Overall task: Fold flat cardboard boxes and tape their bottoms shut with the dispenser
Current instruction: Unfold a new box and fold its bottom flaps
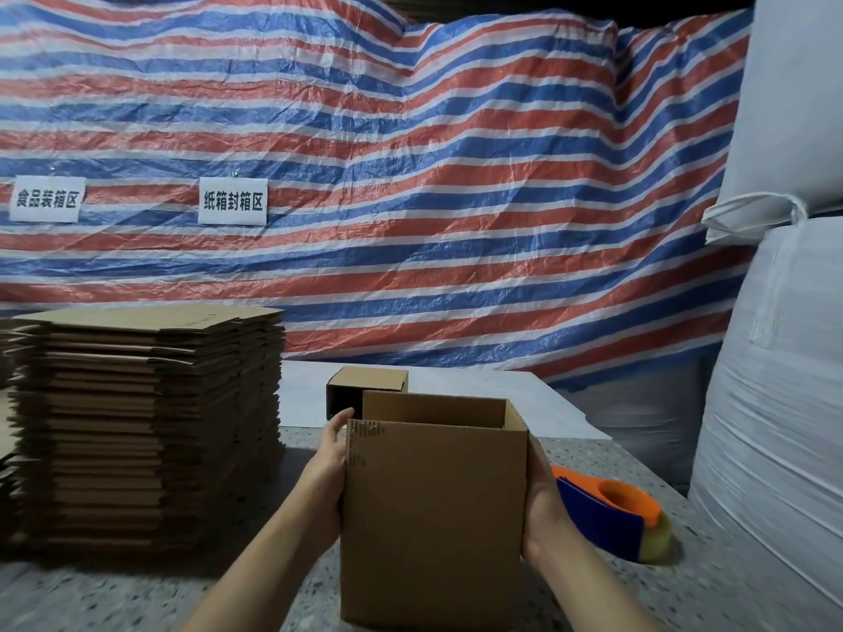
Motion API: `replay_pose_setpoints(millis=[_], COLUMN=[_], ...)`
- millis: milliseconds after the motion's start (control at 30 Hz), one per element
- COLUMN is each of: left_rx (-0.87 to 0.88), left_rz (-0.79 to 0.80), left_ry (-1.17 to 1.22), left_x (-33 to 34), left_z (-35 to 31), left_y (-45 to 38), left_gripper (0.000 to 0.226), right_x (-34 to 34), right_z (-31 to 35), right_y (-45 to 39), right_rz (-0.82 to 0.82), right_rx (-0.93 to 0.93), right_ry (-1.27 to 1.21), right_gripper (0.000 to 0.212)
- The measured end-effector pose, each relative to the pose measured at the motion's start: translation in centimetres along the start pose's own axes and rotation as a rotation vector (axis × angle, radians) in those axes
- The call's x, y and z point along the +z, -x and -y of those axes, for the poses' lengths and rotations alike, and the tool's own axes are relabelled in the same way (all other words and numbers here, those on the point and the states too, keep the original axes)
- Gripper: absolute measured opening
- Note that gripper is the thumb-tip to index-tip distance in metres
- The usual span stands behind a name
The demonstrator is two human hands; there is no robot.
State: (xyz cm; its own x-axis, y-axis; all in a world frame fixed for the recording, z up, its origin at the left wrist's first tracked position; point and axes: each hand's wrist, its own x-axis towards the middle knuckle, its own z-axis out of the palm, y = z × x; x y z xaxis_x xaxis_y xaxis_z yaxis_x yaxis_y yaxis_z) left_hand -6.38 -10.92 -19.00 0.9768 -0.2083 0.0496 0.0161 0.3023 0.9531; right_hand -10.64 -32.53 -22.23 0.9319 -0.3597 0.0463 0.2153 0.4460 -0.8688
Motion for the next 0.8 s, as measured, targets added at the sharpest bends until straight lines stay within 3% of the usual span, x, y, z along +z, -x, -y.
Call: replay_pose_setpoints(millis=[133, 500, 633, 733, 800], left_rx=[0.028, 0.023, 0.021, 0.019, 0.025], left_rz=[0.025, 0.100, 0.098, 0.114, 0.116], left_ry=[-0.042, -0.052, -0.022, -0.016, -0.007], left_x=[0.1, 0.2, 0.2, 0.1, 0.1], left_z=[0.0, -0.3, -0.2, -0.1, 0.0], left_y=[0.4, 0.5, 0.3, 0.2, 0.2], left_gripper=[0.018, 0.024, 0.024, 0.022, 0.022], right_x=[-0.2, -0.3, -0.2, -0.3, -0.2], right_z=[-0.1, -0.4, 0.3, 0.7, 1.2], right_y=[-0.1, -0.2, 0.3, 0.1, 0.2], right_rz=[0.021, 0.058, 0.092, 0.103, 0.083], right_rx=[-0.010, -0.007, -0.027, 0.009, 0.031], right_ry=[-0.003, 0.053, 0.127, 0.216, 0.250], right_gripper=[0.069, 0.064, 0.050, 0.065, 0.062])
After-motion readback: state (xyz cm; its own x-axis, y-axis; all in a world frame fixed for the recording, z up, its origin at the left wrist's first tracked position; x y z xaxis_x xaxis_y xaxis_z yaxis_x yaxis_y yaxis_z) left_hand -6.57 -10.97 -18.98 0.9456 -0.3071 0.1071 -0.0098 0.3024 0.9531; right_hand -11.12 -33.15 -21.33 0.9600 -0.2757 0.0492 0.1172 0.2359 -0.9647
